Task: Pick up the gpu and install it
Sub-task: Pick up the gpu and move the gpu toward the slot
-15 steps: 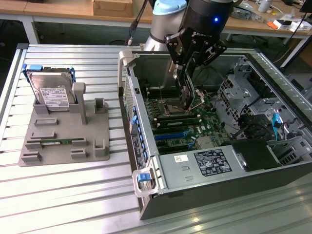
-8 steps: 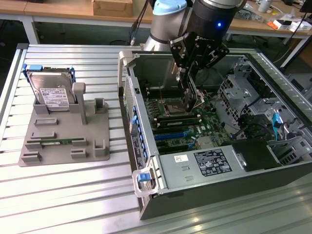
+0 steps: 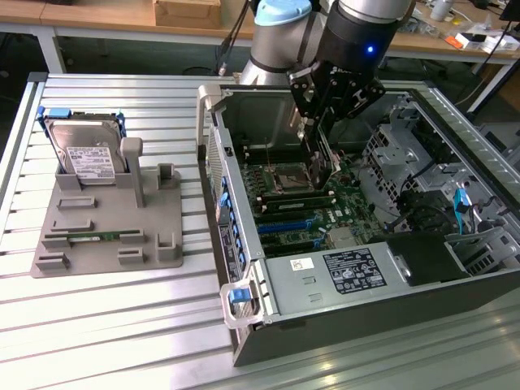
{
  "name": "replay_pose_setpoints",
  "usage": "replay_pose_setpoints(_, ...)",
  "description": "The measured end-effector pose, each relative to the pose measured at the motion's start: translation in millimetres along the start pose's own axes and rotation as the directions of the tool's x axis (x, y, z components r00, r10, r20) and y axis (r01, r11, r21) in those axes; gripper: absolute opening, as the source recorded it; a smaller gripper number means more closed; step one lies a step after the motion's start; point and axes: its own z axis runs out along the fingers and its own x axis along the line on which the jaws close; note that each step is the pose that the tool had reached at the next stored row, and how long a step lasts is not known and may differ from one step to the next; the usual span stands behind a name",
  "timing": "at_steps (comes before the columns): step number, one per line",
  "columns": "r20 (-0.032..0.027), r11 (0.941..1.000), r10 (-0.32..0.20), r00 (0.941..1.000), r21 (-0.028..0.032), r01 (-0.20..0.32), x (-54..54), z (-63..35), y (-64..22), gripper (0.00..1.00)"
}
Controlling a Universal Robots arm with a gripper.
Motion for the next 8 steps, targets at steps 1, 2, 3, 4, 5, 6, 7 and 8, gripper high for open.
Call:
replay_pose_setpoints(1,0.0000,1.0000,0.000,1.0000,0.0002,0.000,-1.5,1.5,0.1,0.26)
replay_pose_setpoints(2,0.0000,1.0000,0.000,1.0000,0.0004,0.000,-3.0,2.9,0.1,0.26)
replay_pose_setpoints(3,0.0000,1.0000,0.000,1.0000,0.0006,0.000,-3.9,3.8,0.2,0.26)
replay_pose_setpoints(4,0.0000,1.0000,0.000,1.0000,0.0007,0.000,-4.9,4.8,0.2,0.26)
replay_pose_setpoints(5,0.0000,1.0000,0.000,1.0000,0.0008,0.000,-5.7,5.6,0.2,0.26)
replay_pose_setpoints(6,0.0000,1.0000,0.000,1.0000,0.0009,0.000,-6.9,6.9,0.3,0.26)
replay_pose_setpoints(7,0.0000,1.0000,0.000,1.0000,0.0011,0.000,-7.6,7.7,0.3,0.26)
replay_pose_setpoints(8,0.0001,1.0000,0.000,1.0000,0.0012,0.000,-8.6,8.8,0.4,0.26)
